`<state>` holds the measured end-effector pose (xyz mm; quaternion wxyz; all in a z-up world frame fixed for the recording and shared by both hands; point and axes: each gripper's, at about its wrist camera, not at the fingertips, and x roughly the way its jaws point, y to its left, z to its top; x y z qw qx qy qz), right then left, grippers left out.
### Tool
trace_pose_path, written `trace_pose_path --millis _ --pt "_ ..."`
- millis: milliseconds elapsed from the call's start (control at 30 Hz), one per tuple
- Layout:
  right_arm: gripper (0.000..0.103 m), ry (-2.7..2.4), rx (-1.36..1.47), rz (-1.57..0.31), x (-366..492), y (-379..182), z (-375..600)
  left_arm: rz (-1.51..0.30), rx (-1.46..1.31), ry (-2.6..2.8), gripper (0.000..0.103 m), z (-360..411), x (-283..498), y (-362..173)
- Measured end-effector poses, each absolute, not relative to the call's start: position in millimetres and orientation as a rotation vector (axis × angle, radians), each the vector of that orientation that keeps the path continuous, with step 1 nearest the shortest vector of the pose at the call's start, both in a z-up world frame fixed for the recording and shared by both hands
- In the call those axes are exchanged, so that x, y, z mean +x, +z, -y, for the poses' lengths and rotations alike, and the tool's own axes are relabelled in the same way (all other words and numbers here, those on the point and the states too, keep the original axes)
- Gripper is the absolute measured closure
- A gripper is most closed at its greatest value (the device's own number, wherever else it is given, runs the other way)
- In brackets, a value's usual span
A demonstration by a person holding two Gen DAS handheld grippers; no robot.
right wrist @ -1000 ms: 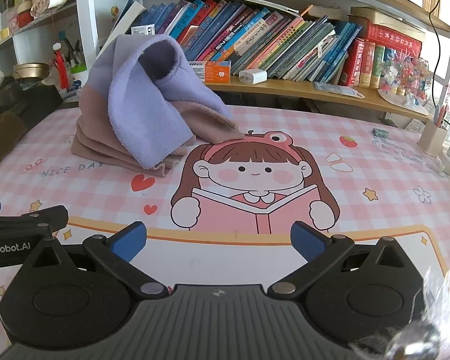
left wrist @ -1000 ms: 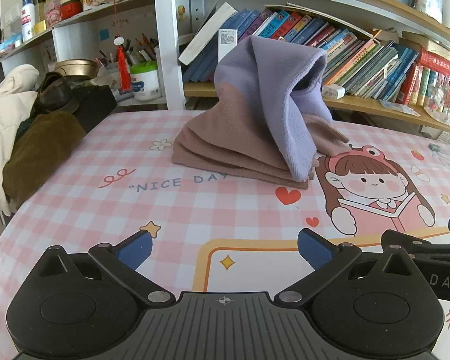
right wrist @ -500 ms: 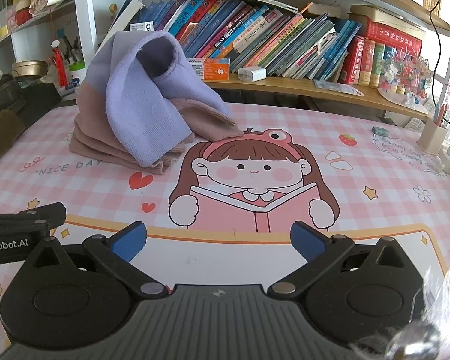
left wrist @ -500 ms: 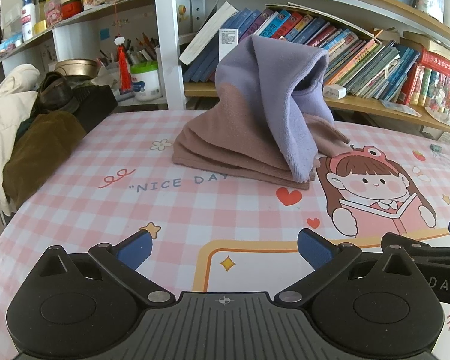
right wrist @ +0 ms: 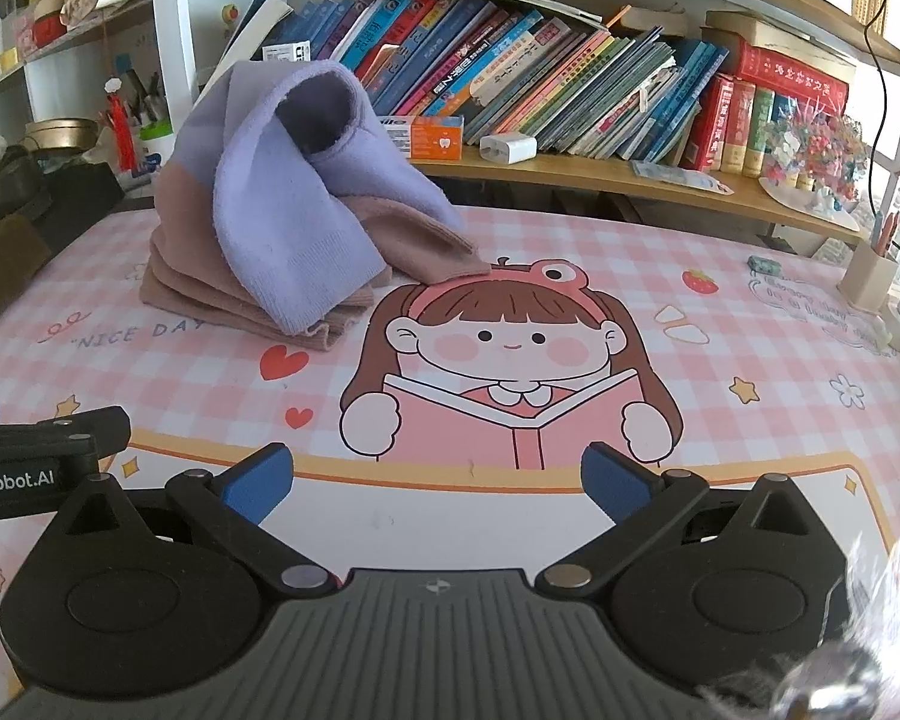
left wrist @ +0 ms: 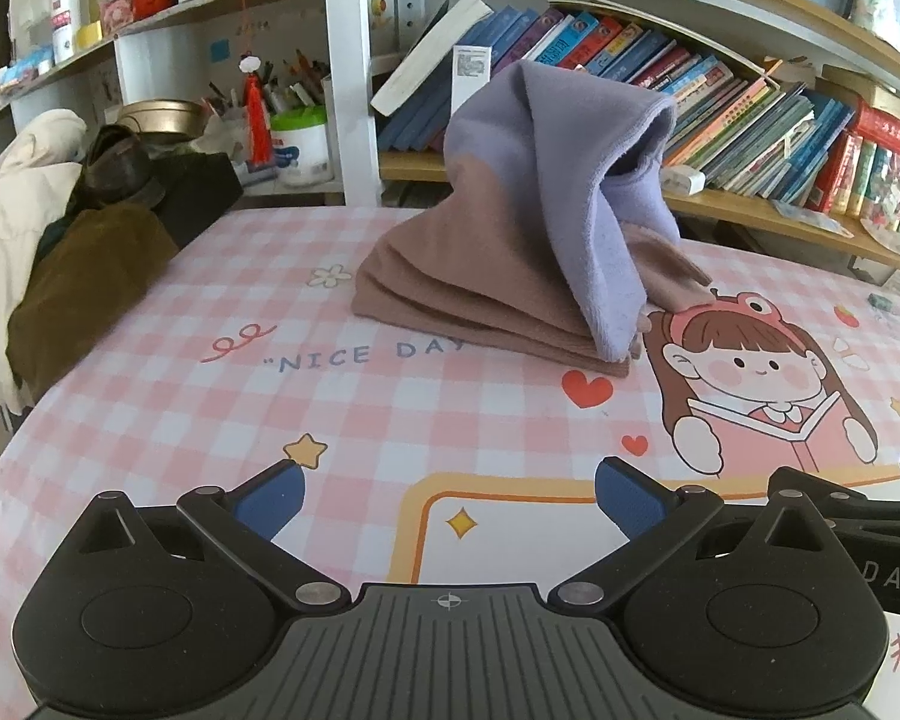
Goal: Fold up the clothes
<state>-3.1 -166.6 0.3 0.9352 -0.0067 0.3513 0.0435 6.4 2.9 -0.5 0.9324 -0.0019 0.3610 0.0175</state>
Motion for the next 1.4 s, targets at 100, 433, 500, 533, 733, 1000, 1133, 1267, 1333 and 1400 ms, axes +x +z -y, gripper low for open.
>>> trace_pose_path --millis 100,433,500,533,733,1000,1133,1267,1333,1400 --pt "0.000 0.087 -0.018 -0.716 -2.9 0.7 166.3 -0.736 0.000 0.038 0.000 -1.5 6.6 0.3" --pt "0.000 0.123 0.003 -0.738 0.1 -1.5 165.7 -0.746 0.020 0.045 0.000 -1.2 7.2 -1.6" --pt "0.000 0.124 0.003 -0.738 0.6 -1.4 165.6 -0.751 0.023 0.049 0.000 -0.9 8.5 -1.9" --pt "0.000 0.127 0.003 -0.738 0.9 -1.3 165.6 -0.752 0.023 0.051 0.000 -1.0 8.7 -2.2" --pt "0.000 0.135 0.002 -0.737 2.1 -1.6 164.8 -0.746 0.033 0.054 0.000 0.1 8.5 -1.9" --pt "0.000 0.119 -0.025 -0.703 -0.2 1.4 165.4 -0.736 0.021 0.057 0.000 -2.0 8.1 -1.3" --pt "0.000 0.136 -0.010 -0.710 1.1 1.3 167.0 -0.725 0.019 0.044 0.000 0.0 5.9 -0.1" --pt "0.000 0.128 -0.012 -0.718 1.9 0.5 166.7 -0.719 0.023 0.050 0.000 0.9 6.1 2.3" --pt "0.000 0.122 -0.016 -0.716 2.0 1.0 166.9 -0.718 0.021 0.050 0.000 1.0 6.2 3.1" --pt "0.000 0.119 -0.015 -0.714 2.4 1.1 167.5 -0.718 0.020 0.048 0.000 1.1 6.1 3.8"
